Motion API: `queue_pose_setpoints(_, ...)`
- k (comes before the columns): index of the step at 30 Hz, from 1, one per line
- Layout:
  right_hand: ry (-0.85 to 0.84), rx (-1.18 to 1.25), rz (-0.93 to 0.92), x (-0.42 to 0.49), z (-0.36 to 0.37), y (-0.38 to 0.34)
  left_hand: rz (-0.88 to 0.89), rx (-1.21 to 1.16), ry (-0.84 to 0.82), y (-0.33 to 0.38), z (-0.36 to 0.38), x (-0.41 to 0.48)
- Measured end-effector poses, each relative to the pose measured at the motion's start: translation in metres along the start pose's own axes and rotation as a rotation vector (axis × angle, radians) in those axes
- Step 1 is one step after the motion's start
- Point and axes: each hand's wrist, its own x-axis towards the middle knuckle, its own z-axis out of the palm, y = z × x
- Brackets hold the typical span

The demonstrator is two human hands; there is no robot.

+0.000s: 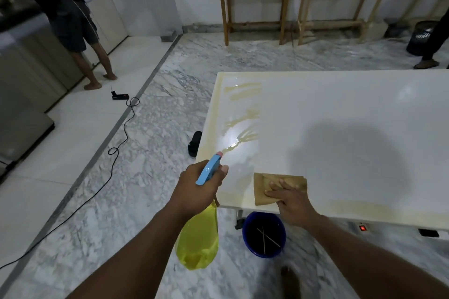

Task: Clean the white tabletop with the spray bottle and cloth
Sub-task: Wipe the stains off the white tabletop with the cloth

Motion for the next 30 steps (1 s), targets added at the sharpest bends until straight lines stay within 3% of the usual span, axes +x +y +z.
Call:
queue_pose_setpoints(7, -0.022, 0.850, 0.365, 0.004, -0.092, -0.049, 0.071, -0.010, -0.011, 0.017, -0.025, -0.002)
queue_pose_setpoints(9, -0.085, 0.973, 0.456, 0.020, -0.114, -0.044, 0.081, -0.003, -0.019, 0.018, -0.026, 0.012)
queue_pose_setpoints(13, -0.171, 0.874, 0.487, 0.082, -0.155, -0.034, 0.095, -0.011, -0.048, 0.018, -0.027, 0.054)
queue_pose_setpoints(24, 0.191, 0.270, 0.235, 0.354, -0.271, -0.013, 0.044, 0.024, -0.022, 0.019, -0.042, 0.257)
queue_pose_setpoints(27, 0.317, 0.033, 0.174, 0.415, -0.274, 0.000, 0.069, -0.016, -0.031, 0.020, -0.043, 0.302)
queue_pose_setpoints(30, 0.267, 0.055, 0.195, 0.460, -0.247, 0.026, 0.038, -0.035, -0.038, 0.010, -0.040, 0.330)
